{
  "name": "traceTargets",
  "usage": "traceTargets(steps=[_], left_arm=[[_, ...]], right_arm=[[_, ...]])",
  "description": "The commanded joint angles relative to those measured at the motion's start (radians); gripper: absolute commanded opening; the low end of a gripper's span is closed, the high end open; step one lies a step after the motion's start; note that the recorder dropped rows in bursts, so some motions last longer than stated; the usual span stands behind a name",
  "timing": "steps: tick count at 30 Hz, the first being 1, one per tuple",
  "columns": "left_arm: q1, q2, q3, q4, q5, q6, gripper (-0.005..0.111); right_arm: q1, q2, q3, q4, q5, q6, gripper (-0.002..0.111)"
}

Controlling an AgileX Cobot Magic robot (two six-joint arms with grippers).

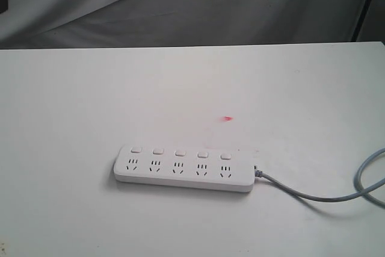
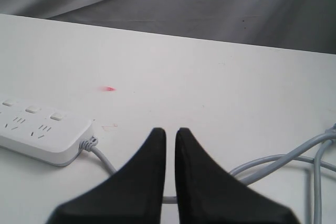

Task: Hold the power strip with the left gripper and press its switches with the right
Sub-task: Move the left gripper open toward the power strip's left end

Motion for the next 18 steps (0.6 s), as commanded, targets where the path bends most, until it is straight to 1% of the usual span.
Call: traceTargets(steps=[1, 4, 6, 7, 18], left_arm=[[0.001, 0.003, 0.057, -0.127, 0.021, 0.152, 0.0], [0.001, 0.003, 0.072, -0.114, 0.032, 0.152, 0.0], [0.001, 0.003, 0.072, -0.041, 0.076, 0.152, 0.0], [0.001, 0.003, 0.072, -0.031, 0.086, 0.152, 0.0], [0.001, 0.003, 0.072, -0.031, 0.086, 0.152, 0.0]], right_arm=[[-0.007, -0.005, 0.003, 0.0, -0.001, -0.002, 0.006], [-0.007, -0.005, 0.003, 0.0, -0.001, -0.002, 0.006], [-0.007, -0.005, 0.003, 0.0, -0.001, -0.002, 0.006], [-0.007, -0.005, 0.003, 0.0, -0.001, -0.002, 0.006], [-0.007, -0.005, 0.003, 0.0, -0.001, -0.002, 0.006]])
